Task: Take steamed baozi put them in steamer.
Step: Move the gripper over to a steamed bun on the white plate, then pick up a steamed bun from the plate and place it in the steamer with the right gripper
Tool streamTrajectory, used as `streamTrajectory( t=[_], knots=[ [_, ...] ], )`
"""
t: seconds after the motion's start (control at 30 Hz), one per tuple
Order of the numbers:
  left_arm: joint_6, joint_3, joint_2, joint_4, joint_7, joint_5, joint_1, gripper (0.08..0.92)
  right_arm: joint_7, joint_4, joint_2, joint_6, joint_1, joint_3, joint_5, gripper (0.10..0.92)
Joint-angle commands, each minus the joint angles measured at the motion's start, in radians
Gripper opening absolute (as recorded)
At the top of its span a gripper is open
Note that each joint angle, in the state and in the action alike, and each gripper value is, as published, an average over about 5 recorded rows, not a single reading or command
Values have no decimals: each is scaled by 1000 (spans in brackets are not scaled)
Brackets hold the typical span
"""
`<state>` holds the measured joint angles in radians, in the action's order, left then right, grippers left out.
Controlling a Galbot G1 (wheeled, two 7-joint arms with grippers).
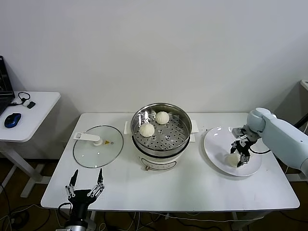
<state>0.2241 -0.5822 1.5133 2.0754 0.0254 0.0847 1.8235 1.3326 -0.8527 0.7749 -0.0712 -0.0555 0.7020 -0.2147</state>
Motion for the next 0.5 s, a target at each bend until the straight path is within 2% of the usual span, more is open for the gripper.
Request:
streamTrajectory(
  t=[0.03,0.27,0.5],
  knots=[
    [-2,-1,2,-1,1,1,-1,823,3,-12,-13,-5,2,-8,1,660],
    [-3,-3,0,-6,1,3,-6,823,18,-78,-52,-27,92,77,86,653],
    [-2,-2,1,-7,2,2,-9,823,46,-202,-71,-75,315,262,194,649]
  ],
)
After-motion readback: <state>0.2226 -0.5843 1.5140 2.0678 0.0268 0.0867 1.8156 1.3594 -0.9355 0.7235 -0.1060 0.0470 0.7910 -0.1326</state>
